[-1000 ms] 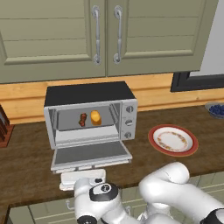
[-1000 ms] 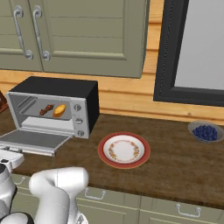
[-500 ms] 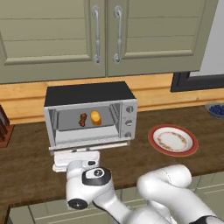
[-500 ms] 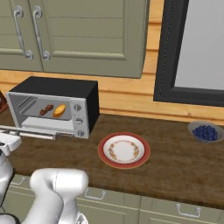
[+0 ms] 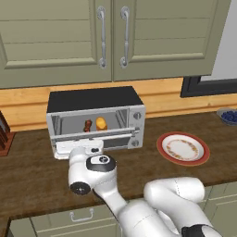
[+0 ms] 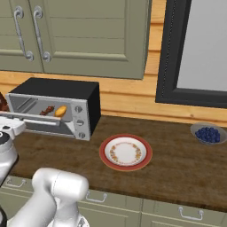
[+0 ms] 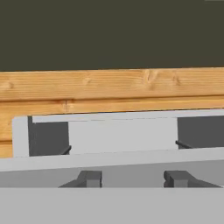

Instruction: Pick up the kebab skewer and baguette bread, and place them inside the toaster oven. Close the toaster oven door and start by setting the timer.

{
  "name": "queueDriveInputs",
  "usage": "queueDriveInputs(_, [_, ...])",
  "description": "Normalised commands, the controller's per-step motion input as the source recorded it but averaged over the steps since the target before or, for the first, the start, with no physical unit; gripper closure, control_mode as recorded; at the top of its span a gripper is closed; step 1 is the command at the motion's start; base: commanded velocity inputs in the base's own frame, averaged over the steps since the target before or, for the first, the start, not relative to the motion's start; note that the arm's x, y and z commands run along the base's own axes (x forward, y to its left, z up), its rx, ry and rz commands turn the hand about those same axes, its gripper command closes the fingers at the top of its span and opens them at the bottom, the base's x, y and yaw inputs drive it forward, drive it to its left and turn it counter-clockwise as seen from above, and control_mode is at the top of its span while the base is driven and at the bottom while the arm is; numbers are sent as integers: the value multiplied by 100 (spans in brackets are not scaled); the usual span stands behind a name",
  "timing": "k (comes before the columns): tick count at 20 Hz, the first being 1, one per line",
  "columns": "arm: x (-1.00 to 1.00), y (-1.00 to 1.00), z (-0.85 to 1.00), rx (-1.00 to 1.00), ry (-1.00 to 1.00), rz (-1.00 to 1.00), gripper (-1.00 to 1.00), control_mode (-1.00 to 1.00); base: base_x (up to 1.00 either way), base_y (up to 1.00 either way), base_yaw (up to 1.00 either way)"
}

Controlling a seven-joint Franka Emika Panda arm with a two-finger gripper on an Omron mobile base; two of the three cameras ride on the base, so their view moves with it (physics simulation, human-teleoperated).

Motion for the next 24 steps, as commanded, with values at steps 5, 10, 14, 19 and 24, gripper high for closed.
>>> queueDriveInputs(5, [22,-2,-5,0,5,0,-100,-100,0,0,0])
queueDriveInputs(10, [39,0,-2,0,3,0,-100,-100,0,0,0])
queueDriveInputs(14, [35,0,-8,0,4,0,-100,-100,0,0,0])
queueDriveInputs(19, [21,-1,-19,0,1,0,-100,-100,0,0,0])
queueDriveInputs(24, [29,0,-16,0,0,0,-100,-100,0,0,0])
